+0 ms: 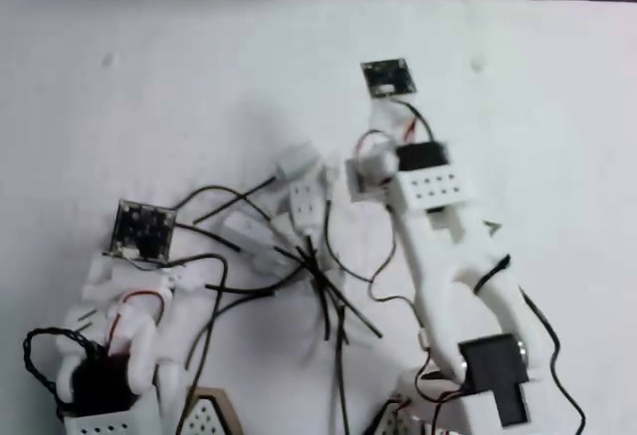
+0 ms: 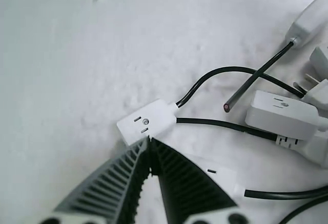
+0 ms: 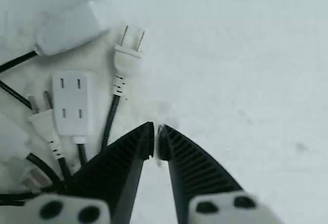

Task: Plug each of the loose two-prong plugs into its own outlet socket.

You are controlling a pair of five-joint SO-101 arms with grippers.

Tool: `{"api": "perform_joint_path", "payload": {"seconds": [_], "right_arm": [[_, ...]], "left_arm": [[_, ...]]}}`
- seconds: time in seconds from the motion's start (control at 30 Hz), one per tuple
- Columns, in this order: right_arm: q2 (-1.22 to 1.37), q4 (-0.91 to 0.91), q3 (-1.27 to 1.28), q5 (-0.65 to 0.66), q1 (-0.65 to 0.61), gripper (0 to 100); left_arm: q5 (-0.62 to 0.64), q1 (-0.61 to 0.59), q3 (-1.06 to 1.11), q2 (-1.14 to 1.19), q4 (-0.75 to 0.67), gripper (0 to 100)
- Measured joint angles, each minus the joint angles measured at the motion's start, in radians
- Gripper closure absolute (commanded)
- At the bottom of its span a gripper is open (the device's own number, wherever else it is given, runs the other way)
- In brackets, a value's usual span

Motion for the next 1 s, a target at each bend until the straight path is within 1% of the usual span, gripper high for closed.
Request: {"api": "perform_joint_path", "payload": {"seconds": [0.03,0.1,0.23,0.4,0.47,0.53,0.57,0.6,0.63,0.7,0.8,0.9,1.0], "right_arm": [[0.018,-0.012,0.000,-0.029,-0.029,81.6],[0.069,-0.048,0.000,-0.068,-0.080,78.9],[0.173,-0.152,0.000,-0.089,-0.132,80.9],[0.288,-0.304,0.000,-0.094,-0.132,83.7],[0.331,-0.350,0.000,-0.094,-0.130,86.2],[0.371,-0.393,-0.002,-0.095,-0.127,92.7],[0.390,-0.408,-0.003,-0.095,-0.126,97.7],[0.404,-0.416,-0.008,-0.095,-0.123,99.0],[0.413,-0.420,-0.014,-0.095,-0.114,96.9],[0.416,-0.417,-0.023,-0.095,-0.087,98.6],[0.416,-0.353,-0.054,-0.097,-0.049,98.2],[0.393,-0.272,-0.066,-0.161,0.009,98.2],[0.313,-0.187,-0.066,-0.212,0.077,98.1]], "left_arm": [[0.000,0.000,0.000,0.000,0.000,98],[0.000,0.000,0.000,0.000,0.000,98],[0.000,0.000,0.000,0.000,0.000,98],[0.000,0.000,0.000,0.000,0.000,98],[0.000,0.000,0.000,0.000,0.000,98],[0.000,0.000,0.000,0.000,0.000,98],[0.000,0.000,0.000,0.000,0.000,98],[0.000,0.000,0.000,0.000,0.000,98],[0.000,0.000,0.008,0.000,0.000,98],[0.000,0.000,0.018,0.008,-0.008,98],[0.000,0.000,0.026,0.005,-0.018,98],[0.000,0.000,0.026,0.003,-0.018,98],[0.000,0.000,0.026,0.003,-0.018,98]]}}
